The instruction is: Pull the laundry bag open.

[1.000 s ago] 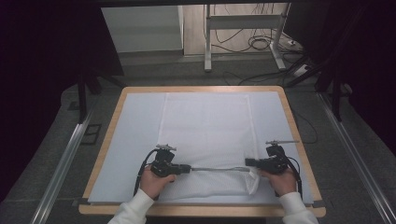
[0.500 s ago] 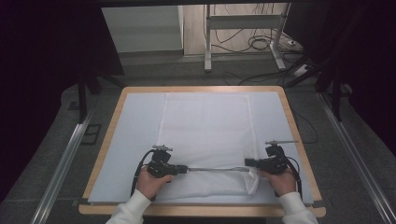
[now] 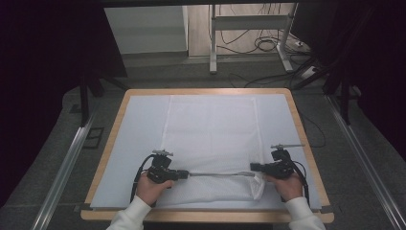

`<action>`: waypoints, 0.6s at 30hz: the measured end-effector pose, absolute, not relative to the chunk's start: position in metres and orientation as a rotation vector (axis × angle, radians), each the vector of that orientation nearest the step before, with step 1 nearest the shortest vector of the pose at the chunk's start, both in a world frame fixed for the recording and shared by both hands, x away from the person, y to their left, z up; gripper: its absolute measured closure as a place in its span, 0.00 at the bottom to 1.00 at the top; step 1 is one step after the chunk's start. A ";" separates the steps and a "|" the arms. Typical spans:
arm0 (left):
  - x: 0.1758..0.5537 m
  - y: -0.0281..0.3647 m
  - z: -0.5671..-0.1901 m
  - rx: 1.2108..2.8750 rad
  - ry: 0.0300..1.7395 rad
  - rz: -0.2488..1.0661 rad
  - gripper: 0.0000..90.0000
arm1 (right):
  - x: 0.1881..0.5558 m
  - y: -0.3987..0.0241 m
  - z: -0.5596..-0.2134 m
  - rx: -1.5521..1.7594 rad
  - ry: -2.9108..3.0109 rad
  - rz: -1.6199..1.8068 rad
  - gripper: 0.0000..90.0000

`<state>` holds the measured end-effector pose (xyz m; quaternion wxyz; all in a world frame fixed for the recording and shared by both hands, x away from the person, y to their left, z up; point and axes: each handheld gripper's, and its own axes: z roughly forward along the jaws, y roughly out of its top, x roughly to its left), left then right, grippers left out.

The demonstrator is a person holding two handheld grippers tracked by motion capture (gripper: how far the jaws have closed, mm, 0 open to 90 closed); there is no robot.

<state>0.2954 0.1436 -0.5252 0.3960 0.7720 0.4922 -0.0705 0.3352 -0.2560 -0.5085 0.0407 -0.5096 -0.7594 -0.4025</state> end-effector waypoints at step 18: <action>0.290 0.161 -0.524 1.950 1.279 -0.132 0.96 | 0.335 -0.255 -0.509 -1.565 -2.324 -1.230 0.98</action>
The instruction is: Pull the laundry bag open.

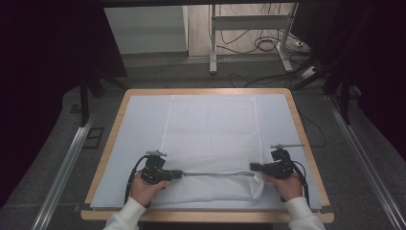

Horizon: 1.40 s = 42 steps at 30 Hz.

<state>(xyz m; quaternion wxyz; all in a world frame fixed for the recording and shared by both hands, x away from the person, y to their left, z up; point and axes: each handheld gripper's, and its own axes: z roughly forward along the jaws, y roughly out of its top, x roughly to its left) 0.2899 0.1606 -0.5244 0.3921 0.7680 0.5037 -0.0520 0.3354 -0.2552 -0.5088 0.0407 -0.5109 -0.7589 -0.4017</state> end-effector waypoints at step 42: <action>0.272 0.219 -0.524 1.873 1.370 -0.078 0.96 | 0.337 -0.255 -0.511 -1.571 -2.329 -1.218 0.98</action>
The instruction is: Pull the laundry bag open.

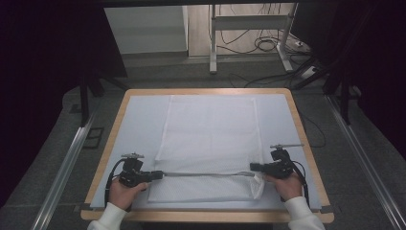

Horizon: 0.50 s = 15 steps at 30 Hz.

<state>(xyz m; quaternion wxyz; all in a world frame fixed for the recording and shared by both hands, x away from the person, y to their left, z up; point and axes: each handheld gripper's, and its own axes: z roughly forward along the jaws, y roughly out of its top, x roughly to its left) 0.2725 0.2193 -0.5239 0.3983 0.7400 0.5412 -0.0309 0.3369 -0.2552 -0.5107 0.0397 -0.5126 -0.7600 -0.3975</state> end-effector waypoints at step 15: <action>0.269 0.226 -0.524 1.881 1.383 -0.044 0.96 | 0.337 -0.255 -0.511 -1.567 -2.336 -1.210 0.98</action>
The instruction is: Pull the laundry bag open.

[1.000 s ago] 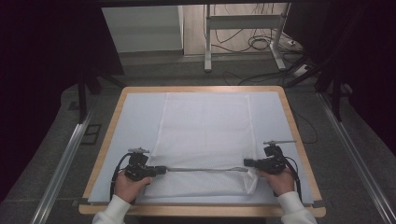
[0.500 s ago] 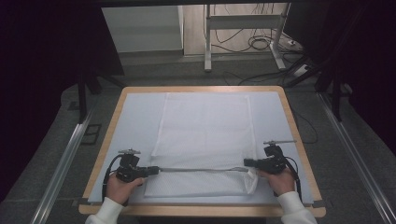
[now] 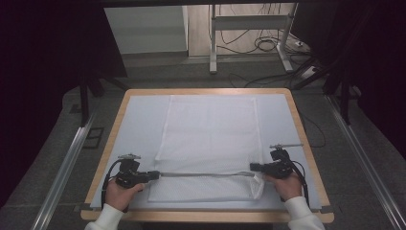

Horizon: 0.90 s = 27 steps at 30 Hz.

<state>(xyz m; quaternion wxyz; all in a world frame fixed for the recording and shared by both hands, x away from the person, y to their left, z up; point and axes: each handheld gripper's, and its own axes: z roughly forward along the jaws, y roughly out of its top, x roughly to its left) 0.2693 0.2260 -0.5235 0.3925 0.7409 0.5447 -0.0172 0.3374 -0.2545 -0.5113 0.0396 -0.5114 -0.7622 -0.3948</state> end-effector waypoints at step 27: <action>0.264 0.251 -0.529 1.863 1.438 -0.009 0.96 | 0.341 -0.254 -0.515 -1.566 -2.364 -1.183 0.98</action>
